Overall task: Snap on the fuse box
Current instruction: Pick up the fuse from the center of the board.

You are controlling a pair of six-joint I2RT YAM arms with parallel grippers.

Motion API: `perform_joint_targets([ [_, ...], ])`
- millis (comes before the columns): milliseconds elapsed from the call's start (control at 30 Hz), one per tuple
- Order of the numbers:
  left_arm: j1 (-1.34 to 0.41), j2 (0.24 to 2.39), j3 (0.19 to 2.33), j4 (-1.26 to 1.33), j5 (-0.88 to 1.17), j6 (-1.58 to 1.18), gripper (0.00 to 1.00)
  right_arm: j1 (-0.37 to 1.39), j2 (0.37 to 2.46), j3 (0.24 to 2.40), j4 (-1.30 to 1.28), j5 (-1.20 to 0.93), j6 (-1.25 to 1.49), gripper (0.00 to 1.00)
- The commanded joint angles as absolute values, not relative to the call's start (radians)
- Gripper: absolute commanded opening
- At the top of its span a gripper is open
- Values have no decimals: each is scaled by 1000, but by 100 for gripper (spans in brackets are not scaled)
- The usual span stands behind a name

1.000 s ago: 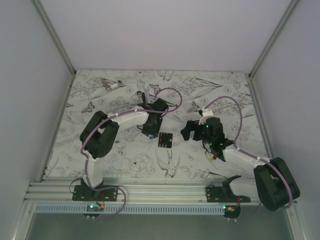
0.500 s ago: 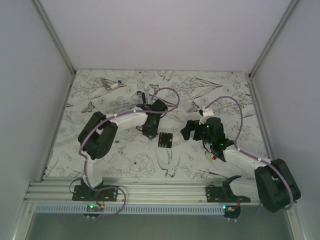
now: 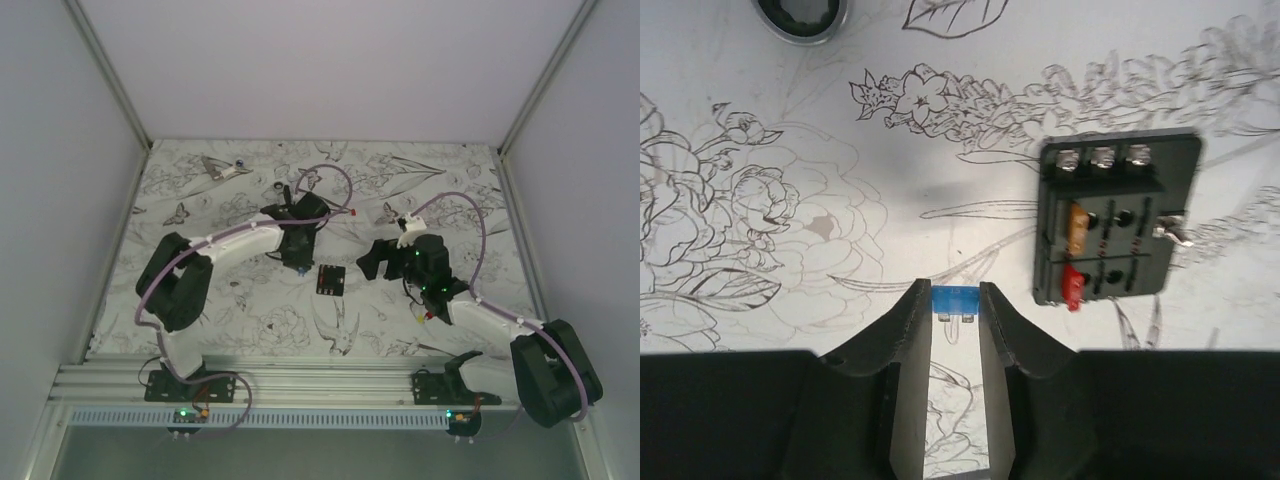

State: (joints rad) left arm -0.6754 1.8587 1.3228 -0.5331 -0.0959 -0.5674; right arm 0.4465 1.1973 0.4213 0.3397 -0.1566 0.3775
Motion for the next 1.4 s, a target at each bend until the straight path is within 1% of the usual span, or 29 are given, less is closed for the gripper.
perform_joint_targets([
  [0,-683,1757,1320,-550,-95,-640,15,461,1178,408,469,-252,421,98],
  [167,-699,1653,1301,-490,-103,-711,15,562,1227,419,587,-275,435,95],
  [367,-755,1592,1323,-456,-135,-722,15,680,1333,425,788,-254,485,85],
  [533,-795,1554,1314,-431,-165,-743,15,716,1374,405,922,-217,521,75],
  [700,-808,1541,1298,-403,-166,-763,15,735,1382,400,983,-198,522,65],
  [800,-814,1534,1295,-392,-167,-769,15,739,1384,400,988,-191,521,56],
  [967,-820,1524,1288,-378,-171,-778,15,739,1391,393,1000,-189,523,45],
  [1033,-824,1520,1284,-375,-172,-781,15,738,1391,392,1005,-190,522,38],
  [1133,-825,1512,1278,-371,-178,-785,15,738,1394,393,1009,-197,521,31],
  [1267,-828,1506,1274,-367,-175,-787,15,739,1397,392,1011,-199,520,17],
  [1367,-829,1502,1272,-364,-171,-787,15,738,1399,397,1000,-205,514,4],
])
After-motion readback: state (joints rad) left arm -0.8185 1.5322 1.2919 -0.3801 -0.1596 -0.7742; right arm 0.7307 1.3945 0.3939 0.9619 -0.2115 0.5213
